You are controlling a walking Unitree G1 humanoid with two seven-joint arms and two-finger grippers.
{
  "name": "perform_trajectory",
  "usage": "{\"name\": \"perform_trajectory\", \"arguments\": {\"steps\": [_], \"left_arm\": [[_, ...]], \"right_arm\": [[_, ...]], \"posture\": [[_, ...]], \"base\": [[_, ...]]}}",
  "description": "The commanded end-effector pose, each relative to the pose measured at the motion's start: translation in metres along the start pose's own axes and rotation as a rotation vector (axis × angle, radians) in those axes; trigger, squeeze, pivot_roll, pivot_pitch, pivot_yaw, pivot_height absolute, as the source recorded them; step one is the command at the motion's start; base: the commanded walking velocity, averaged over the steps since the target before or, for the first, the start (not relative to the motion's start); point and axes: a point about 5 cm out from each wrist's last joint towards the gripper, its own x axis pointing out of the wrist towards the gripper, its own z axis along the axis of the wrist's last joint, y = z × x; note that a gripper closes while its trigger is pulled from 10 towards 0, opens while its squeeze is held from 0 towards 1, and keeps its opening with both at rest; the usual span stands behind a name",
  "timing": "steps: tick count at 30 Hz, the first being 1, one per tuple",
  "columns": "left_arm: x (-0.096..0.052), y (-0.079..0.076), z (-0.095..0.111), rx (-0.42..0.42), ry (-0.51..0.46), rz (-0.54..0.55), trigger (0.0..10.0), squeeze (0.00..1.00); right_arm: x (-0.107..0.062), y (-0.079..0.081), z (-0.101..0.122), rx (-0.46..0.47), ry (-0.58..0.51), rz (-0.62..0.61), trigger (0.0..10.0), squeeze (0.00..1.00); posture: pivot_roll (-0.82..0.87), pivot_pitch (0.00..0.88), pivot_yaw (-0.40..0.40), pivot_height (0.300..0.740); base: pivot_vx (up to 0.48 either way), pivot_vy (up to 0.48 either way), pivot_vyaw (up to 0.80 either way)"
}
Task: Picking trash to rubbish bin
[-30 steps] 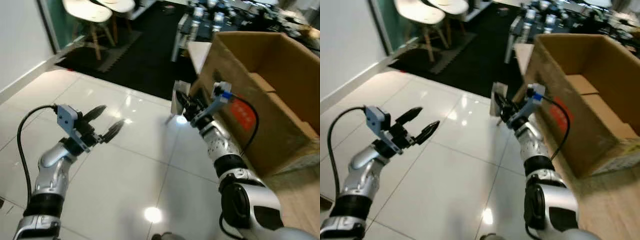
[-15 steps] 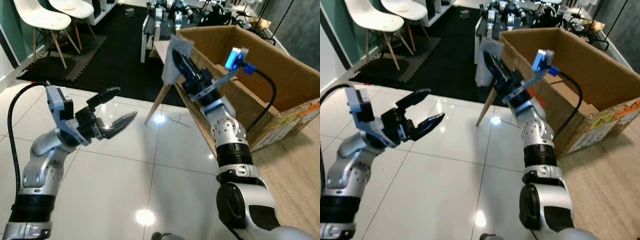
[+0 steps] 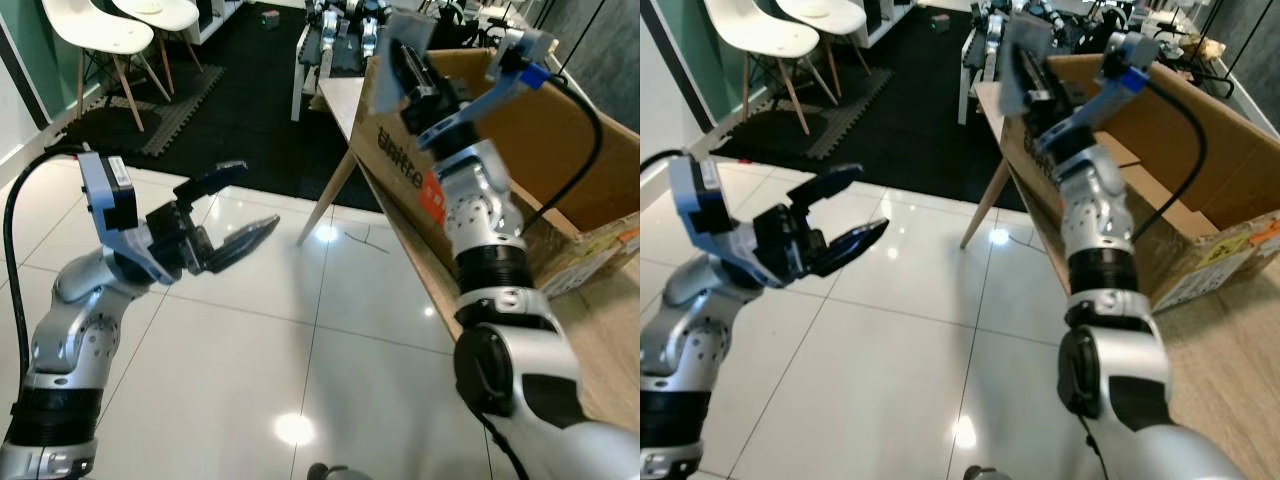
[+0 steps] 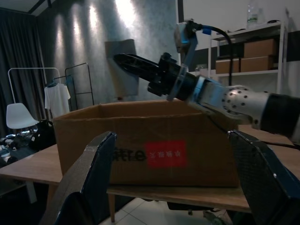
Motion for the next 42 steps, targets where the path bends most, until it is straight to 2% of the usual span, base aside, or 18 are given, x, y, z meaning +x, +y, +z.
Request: {"name": "perform_trajectory", "arguments": {"steps": [1,5,6,8,9,11,14,16,18,20,24,27,32,36,37,40,41,42], "left_arm": [[0.002,0.001,0.005,0.026,0.014,-0.009,10.0,0.0],[0.002,0.001,0.005,0.026,0.014,-0.009,10.0,0.0],[0.003,0.003,0.009,0.044,0.002,0.008,10.0,0.0],[0.006,0.003,0.02,0.077,-0.032,0.018,10.0,0.0],[0.006,0.003,0.02,0.077,-0.032,0.018,10.0,0.0],[0.009,0.002,0.023,0.081,-0.037,0.013,10.0,0.0],[0.01,0.002,0.022,0.079,-0.034,0.012,10.0,0.0],[0.012,0.002,0.022,0.077,-0.033,0.011,10.0,0.0],[0.013,0.002,0.023,0.076,-0.035,0.01,10.0,0.0],[0.015,0.002,0.025,0.075,-0.044,0.006,10.0,0.0],[0.017,0.003,0.026,0.074,-0.046,0.002,10.0,0.0],[0.019,0.003,0.026,0.076,-0.041,-0.003,10.0,0.0],[0.021,0.004,0.022,0.076,-0.029,-0.001,10.0,0.0],[0.022,0.004,0.022,0.075,-0.029,-0.002,10.0,0.0],[0.022,0.004,0.023,0.076,-0.03,-0.002,10.0,0.0],[0.023,0.005,0.023,0.077,-0.03,-0.002,10.0,0.0],[0.023,0.005,0.023,0.078,-0.031,-0.001,10.0,0.0],[0.023,0.005,0.023,0.078,-0.031,-0.001,10.0,0.0]], "right_arm": [[0.003,-0.004,0.006,-0.03,-0.011,-0.024,10.0,0.0],[0.003,-0.004,0.006,-0.03,-0.011,-0.024,10.0,0.0],[0.003,-0.008,0.013,-0.066,-0.015,-0.048,10.0,0.0],[0.0,-0.025,0.033,-0.208,-0.026,-0.119,10.0,0.0],[0.0,-0.025,0.033,-0.208,-0.026,-0.119,10.0,0.0],[-0.006,-0.041,0.053,-0.322,-0.047,-0.201,10.0,0.0],[-0.009,-0.048,0.059,-0.362,-0.057,-0.236,10.0,0.0],[-0.017,-0.062,0.072,-0.435,-0.066,-0.318,10.0,0.0],[-0.021,-0.067,0.076,-0.462,-0.063,-0.346,10.0,0.0],[-0.03,-0.078,0.081,-0.549,-0.022,-0.422,10.0,0.0],[-0.036,-0.086,0.083,-0.631,0.026,-0.477,10.0,0.0],[-0.047,-0.097,0.08,-0.739,0.119,-0.542,10.0,0.0],[-0.052,-0.101,0.063,-0.741,0.216,-0.548,10.0,0.0],[-0.054,-0.102,0.059,-0.755,0.246,-0.556,10.0,0.0],[-0.055,-0.103,0.057,-0.756,0.259,-0.562,10.0,0.05],[-0.055,-0.104,0.055,-0.757,0.267,-0.568,10.0,0.05],[-0.056,-0.104,0.054,-0.747,0.272,-0.568,10.0,0.8],[-0.056,-0.104,0.054,-0.747,0.272,-0.568,10.0,0.8]], "posture": [[0.11,0.096,-0.066,0.74],[0.11,0.096,-0.066,0.74],[0.11,0.098,-0.068,0.74],[0.12,0.096,-0.063,0.74],[0.12,0.096,-0.063,0.74],[0.12,0.098,-0.06,0.74],[0.12,0.098,-0.06,0.74],[0.12,0.1,-0.054,0.74],[0.11,0.103,-0.051,0.74],[0.11,0.105,-0.047,0.74],[0.11,0.105,-0.047,0.74],[0.1,0.106,-0.04,0.74],[0.09,0.107,-0.035,0.74],[0.09,0.107,-0.033,0.74],[0.09,0.107,-0.033,0.74],[0.08,0.106,-0.034,0.74],[0.08,0.106,-0.034,0.74],[0.08,0.106,-0.034,0.74]], "base": [[0.0,0.0,0.0],[0.0,0.0,0.0],[0.0,0.0,0.0],[0.0,0.0,0.0],[0.0,0.0,0.0],[0.0,0.0,0.0],[0.0,0.0,0.0],[0.0,0.0,0.0],[0.0,0.0,0.0],[0.0,0.0,0.0],[0.0,0.0,0.0],[0.0,0.0,0.0],[0.0,0.0,0.0],[0.0,0.0,0.0],[0.0,0.0,0.0],[0.0,0.0,0.0],[0.0,0.0,0.0],[0.0,0.0,0.0]]}}
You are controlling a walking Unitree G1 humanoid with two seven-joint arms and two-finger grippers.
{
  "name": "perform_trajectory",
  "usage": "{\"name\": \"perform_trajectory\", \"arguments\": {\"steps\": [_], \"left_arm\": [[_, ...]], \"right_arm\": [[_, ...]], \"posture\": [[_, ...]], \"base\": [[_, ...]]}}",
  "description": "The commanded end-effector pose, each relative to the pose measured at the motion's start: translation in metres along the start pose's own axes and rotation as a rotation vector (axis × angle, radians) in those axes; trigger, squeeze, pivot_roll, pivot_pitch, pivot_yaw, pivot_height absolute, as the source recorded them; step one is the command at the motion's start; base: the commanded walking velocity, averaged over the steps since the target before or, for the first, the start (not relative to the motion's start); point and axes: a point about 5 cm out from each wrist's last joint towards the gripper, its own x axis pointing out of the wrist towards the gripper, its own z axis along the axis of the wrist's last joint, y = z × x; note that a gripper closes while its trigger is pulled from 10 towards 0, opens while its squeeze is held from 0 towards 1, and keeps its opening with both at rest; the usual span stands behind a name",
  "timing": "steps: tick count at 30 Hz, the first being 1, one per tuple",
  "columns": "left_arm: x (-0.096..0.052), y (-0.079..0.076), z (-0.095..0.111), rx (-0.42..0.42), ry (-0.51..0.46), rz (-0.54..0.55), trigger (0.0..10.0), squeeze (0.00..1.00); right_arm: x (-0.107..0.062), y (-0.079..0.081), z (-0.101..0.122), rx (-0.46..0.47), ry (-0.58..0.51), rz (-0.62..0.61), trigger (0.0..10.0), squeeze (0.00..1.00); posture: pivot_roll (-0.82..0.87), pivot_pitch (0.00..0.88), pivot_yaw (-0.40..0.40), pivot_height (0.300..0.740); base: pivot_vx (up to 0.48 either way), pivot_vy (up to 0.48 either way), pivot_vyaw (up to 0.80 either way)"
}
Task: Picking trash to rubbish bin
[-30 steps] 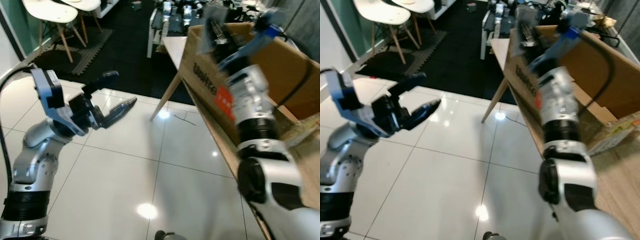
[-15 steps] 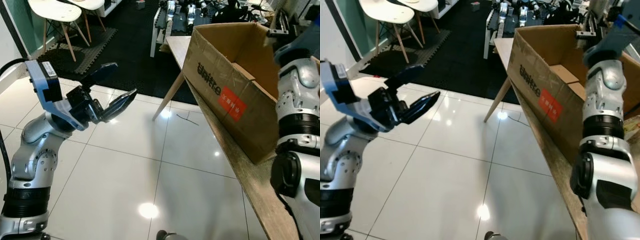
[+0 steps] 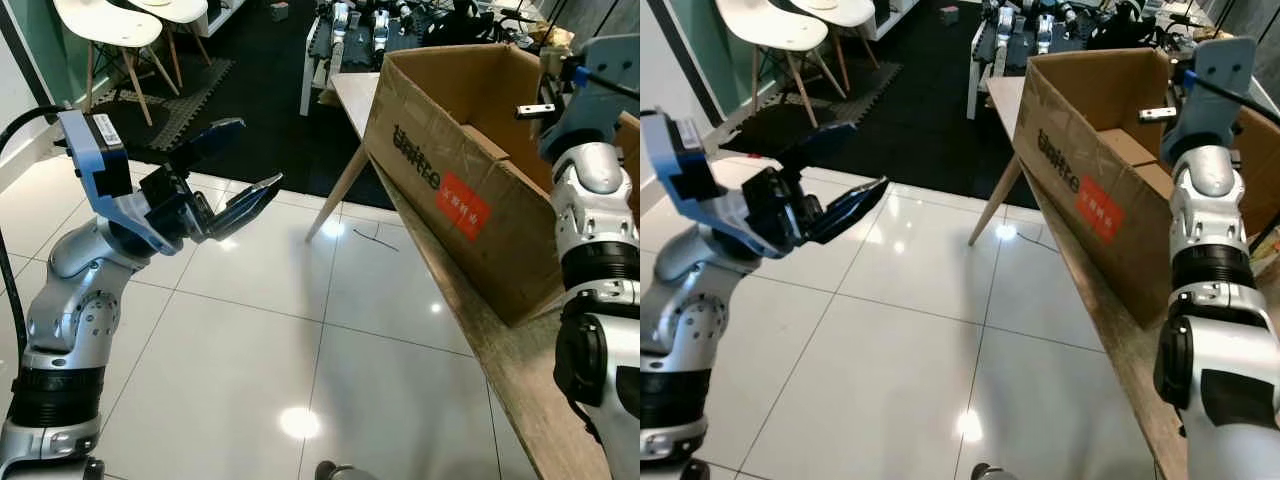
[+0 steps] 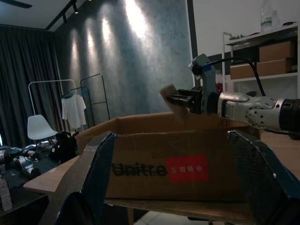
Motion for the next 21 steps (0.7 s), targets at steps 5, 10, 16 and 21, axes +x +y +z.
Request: {"name": "perform_trajectory", "arguments": {"steps": [5,10,16,21], "left_arm": [[0.002,-0.001,-0.001,0.004,0.017,-0.016,10.0,0.0],[0.002,-0.003,-0.004,0.005,0.03,-0.015,10.0,0.0],[0.002,-0.007,-0.006,-0.015,0.034,-0.023,10.0,0.0],[0.002,-0.009,-0.006,-0.03,0.032,-0.019,10.0,0.0]], "right_arm": [[0.001,-0.004,0.009,0.154,-0.08,-0.039,10.0,1.0],[0.001,0.005,0.026,0.296,-0.207,0.016,10.0,0.0],[-0.002,0.028,0.038,0.465,-0.282,0.182,10.0,0.0],[-0.03,0.081,0.051,0.613,-0.356,0.684,10.0,0.0]], "posture": [[0.09,0.101,-0.033,0.74],[0.09,0.1,-0.034,0.74],[0.09,0.098,-0.036,0.74],[0.09,0.099,-0.036,0.74]], "base": [[0.0,0.0,0.0],[0.0,0.0,0.0],[0.0,0.0,0.0],[0.0,0.0,0.0]]}}
